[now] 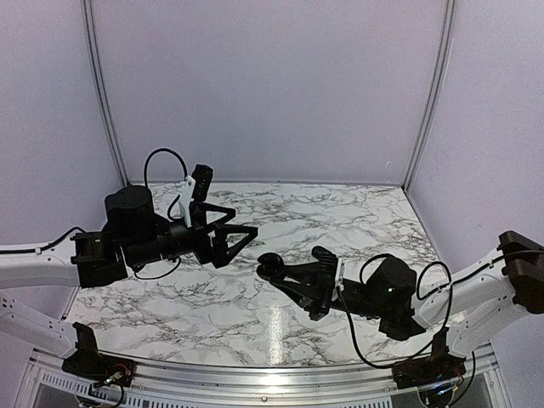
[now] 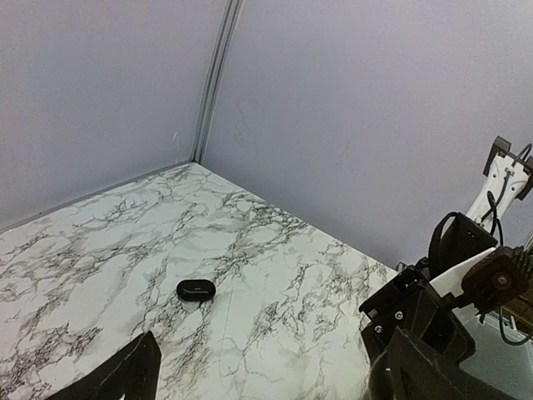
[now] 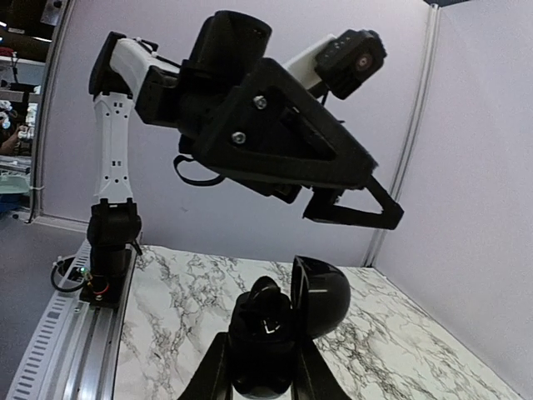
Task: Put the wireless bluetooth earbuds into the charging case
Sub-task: Close the charging case with the earbuds inside.
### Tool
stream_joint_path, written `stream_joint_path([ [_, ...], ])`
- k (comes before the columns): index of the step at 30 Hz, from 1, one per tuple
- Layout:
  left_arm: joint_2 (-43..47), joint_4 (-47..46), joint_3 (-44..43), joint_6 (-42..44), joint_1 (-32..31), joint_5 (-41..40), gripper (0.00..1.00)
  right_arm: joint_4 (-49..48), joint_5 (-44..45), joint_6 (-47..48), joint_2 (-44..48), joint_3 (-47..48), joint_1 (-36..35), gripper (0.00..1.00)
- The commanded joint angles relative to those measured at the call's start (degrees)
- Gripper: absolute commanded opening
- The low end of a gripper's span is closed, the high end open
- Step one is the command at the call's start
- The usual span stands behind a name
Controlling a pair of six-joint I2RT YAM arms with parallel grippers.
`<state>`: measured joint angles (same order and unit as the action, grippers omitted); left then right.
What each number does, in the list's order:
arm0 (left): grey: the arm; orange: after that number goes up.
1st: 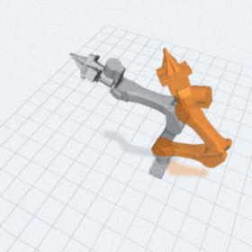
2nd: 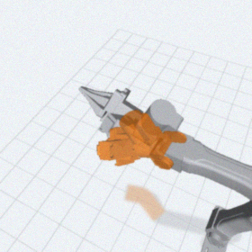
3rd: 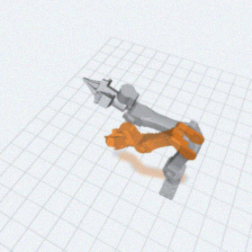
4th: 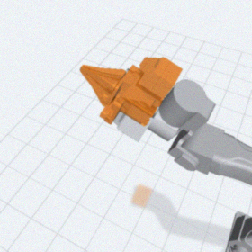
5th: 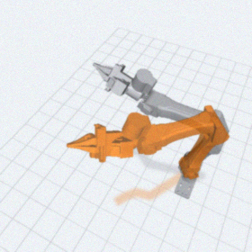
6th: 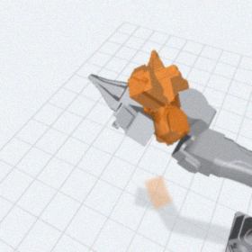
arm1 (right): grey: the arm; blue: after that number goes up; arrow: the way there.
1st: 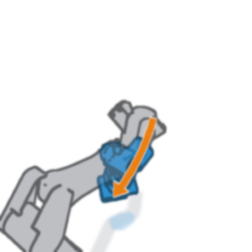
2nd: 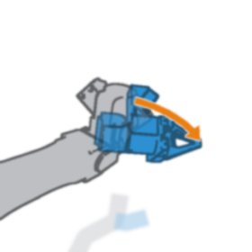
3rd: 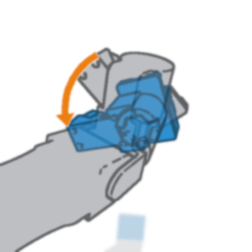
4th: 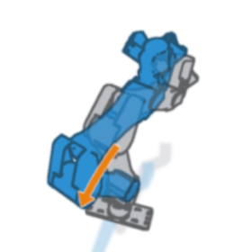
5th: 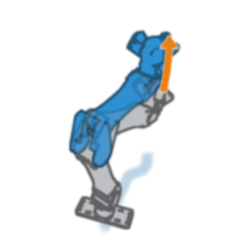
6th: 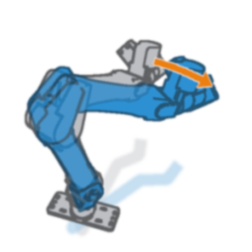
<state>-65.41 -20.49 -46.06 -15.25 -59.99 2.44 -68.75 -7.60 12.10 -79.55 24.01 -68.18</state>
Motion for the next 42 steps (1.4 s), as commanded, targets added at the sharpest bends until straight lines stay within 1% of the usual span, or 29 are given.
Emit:
stream_joint_path([
  [1, -0.97, 7.54, -3.95, 1.68, 0.49, 3.03, 0.99, 2.23, -8.59, -1.05, 0.45, 0.96, 0.24, 0.00],
  [4, -4.69, 13.03, -6.51, 4.85, -0.14, 5.59, 0.99, 3.45, -9.67, -1.20, 0.56, 1.61, 0.33, 0.00],
  [7, -5.54, 14.51, -6.50, 7.83, -2.49, 6.27, 0.99, 5.27, -10.67, -1.25, 0.29, 2.55, 0.63, 0.00],
  [13, -4.69, 16.87, -5.70, 11.55, -4.54, 8.63, 0.99, 5.90, -10.59, -3.11, 0.70, 2.74, 2.26, 0.00],
  [17, -3.16, 17.53, -4.40, 13.82, -5.96, 10.21, 0.99, 6.59, -10.64, -6.01, 0.45, 3.15, 4.63, 0.00],
  [20, -2.43, 19.36, -4.52, 14.64, -6.02, 7.94, 0.99, 5.76, -11.86, -6.72, 0.89, 2.53, 5.77, 0.00],
  [22, -0.51, 17.66, -3.48, 13.38, -5.33, 5.64, 0.99, 6.68, -13.03, -5.81, 1.15, 2.47, 5.79, 0.00],
  [24, 1.47, 15.73, -3.10, 11.43, -2.93, 7.34, 0.99, 10.10, -16.35, -4.26, 1.01, 3.52, 5.83, 0.00],
  [27, 2.48, 15.64, -3.29, 10.46, 0.23, 8.45, 0.99, 14.83, -22.71, -1.94, 1.10, 4.97, 5.78, 0.00],
  [31, -0.60, 21.15, -5.36, 12.70, 1.80, 6.22, 0.99, 17.42, -27.66, -1.42, 1.99, 5.87, 5.61, 0.00],
  [33, -2.75, 23.94, -6.18, 13.92, 1.74, 7.83, 0.99, 18.37, -28.25, -1.85, 2.04, 6.67, 5.52, 0.00],
  [37, -4.71, 24.53, -6.83, 16.23, -0.44, 10.28, 0.99, 19.78, -28.03, -2.32, 1.02, 8.14, 5.65, 0.00],
  [42, -2.96, 24.80, -6.73, 19.19, -4.26, 10.91, 0.99, 20.73, -26.94, -6.29, -1.08, 9.48, 8.07, 0.00],
])
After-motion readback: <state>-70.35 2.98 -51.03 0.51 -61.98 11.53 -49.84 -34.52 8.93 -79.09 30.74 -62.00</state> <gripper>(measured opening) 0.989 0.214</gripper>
